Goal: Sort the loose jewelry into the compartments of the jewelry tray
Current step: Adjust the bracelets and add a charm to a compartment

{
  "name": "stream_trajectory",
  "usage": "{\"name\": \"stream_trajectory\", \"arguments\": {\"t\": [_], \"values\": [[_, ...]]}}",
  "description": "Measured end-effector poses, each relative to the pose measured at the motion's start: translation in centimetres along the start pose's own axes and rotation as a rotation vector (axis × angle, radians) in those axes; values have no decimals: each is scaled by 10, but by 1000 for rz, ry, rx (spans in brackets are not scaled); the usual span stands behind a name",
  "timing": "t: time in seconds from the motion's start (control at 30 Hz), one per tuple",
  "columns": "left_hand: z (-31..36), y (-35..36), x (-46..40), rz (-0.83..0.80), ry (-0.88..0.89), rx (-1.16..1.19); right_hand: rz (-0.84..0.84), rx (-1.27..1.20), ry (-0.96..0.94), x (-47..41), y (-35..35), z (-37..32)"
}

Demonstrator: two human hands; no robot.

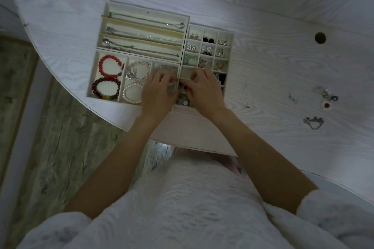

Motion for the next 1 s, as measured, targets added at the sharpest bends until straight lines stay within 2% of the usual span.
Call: {"name": "stream_trajectory", "arguments": {"t": [0.13,0.2,0.33,0.43,0.53,0.67,0.8,1.0], "values": [[5,-5,1,21,34,11,29,-123,41,10,-14,10],[18,-6,2,44,112,-1,55,-158,57,27,-30,27],[72,13,1,-22,290,33,116,-137,152,78,-59,89],[127,40,-7,-135,363,201,162,-122,361,121,-74,152],[186,75,-14,-352,375,340,195,-140,661,158,-89,217],[264,130,-40,-511,492,265,264,-200,860,175,-115,295],[310,172,-82,-531,447,188,181,-204,895,145,-119,348],[341,210,-112,-522,384,-50,-13,-148,846,97,-105,367]]}}
Point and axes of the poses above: each hand's wrist, its own x-axis away from the middle knuckle, its own y-axis out of the palm, z = x × y, the point moved 4 cm from there along -x, towards the middle knuckle, and after that the axes turned 13 degrees about y, right-handed, at the moved point
